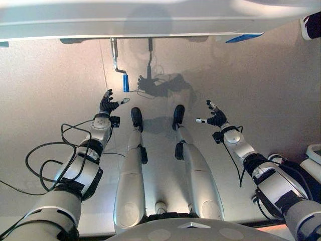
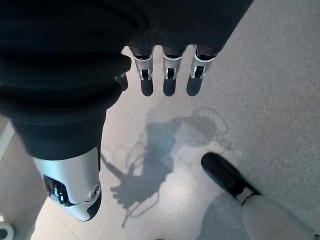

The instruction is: Raise the hospital bed

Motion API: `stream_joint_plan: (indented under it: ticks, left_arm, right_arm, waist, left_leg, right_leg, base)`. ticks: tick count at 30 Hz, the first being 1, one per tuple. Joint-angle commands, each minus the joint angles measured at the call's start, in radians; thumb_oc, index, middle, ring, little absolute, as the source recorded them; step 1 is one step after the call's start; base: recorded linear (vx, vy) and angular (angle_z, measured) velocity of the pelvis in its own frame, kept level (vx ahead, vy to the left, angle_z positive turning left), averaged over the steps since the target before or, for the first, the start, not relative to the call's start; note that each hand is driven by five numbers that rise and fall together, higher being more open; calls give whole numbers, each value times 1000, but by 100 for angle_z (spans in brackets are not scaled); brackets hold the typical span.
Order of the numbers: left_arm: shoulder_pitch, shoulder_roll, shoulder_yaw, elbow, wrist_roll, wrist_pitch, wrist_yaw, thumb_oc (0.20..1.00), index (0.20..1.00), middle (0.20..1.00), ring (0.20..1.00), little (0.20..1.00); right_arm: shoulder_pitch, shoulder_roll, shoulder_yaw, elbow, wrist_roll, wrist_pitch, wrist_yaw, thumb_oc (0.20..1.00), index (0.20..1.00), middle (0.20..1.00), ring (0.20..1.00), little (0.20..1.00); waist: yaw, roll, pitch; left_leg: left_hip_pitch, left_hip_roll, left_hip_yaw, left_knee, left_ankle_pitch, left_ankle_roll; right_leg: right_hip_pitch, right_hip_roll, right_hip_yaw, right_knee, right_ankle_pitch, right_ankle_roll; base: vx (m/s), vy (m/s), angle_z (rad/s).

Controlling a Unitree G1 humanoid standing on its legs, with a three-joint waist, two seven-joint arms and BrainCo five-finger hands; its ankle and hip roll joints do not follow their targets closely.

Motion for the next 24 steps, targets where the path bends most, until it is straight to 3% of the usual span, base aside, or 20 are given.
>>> stream_joint_plan:
  ticks: [1,13,24]
  left_arm:
    - [-21,31,8,16,-39,-38,27,1000,1000,1000,1000,1000]
    - [-87,96,-9,-4,-69,-62,62,1000,1000,1000,1000,1000]
    - [-157,128,-26,-16,-82,-75,87,1000,1000,1000,1000,1000]
  right_arm:
    - [6,-38,5,-62,36,-48,-29,1000,1000,1000,1000,1000]
    - [-2,-72,37,-151,18,-74,-55,1000,1000,1000,1000,1000]
    - [-17,-93,52,-155,10,-82,-64,1000,1000,1000,1000,1000]
  waist:
    - [-9,1,24]
    - [-31,-18,48]
    - [-36,-17,49]
  left_leg:
    - [-10,-34,-24,25,-59,22]
    - [-103,-32,-26,69,-66,22]
    - [-128,-32,-33,45,-53,20]
  right_leg:
    - [-49,26,21,73,13,82]
    - [-121,27,30,73,29,85]
    - [-146,23,25,50,38,88]
  base:
    - [0,0,0]
    - [0,0,0]
    - [0,0,0]
